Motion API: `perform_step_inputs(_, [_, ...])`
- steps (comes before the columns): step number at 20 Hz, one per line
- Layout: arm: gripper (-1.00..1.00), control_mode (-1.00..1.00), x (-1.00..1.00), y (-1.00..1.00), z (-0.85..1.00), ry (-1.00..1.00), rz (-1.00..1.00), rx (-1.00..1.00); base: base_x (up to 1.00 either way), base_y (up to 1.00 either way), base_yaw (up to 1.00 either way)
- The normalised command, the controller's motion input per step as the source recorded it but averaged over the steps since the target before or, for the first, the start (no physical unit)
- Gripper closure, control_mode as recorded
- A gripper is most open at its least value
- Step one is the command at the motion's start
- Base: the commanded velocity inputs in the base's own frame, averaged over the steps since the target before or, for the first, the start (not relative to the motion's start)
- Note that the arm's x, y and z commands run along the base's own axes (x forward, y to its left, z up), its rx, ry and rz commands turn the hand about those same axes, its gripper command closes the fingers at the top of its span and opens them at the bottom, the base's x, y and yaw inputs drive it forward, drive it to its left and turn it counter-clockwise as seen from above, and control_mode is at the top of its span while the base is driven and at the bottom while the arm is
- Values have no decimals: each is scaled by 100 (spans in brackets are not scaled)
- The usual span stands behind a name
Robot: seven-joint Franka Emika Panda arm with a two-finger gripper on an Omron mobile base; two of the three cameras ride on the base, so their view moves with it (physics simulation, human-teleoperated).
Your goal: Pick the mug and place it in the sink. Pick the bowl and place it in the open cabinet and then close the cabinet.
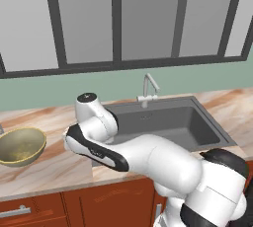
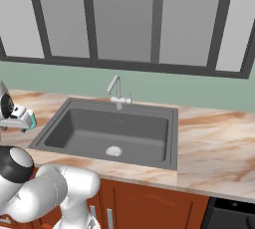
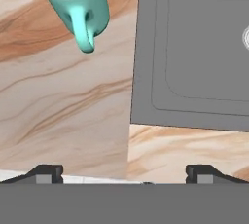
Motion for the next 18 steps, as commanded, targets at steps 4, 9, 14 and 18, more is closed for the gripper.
perform_step_inputs(4, [-100, -100, 32, 15, -5, 0, 0, 0, 0, 0, 0])
perform_step_inputs(9, [-100, -100, 19, 25, 0, 0, 0, -1, 0, 0, 0])
perform_step_inputs(14, [-100, -100, 13, 8, -2, 0, 0, 0, 0, 0, 0])
perform_step_inputs(18, [-100, -100, 9, 0, -8, 0, 0, 0, 0, 0, 0])
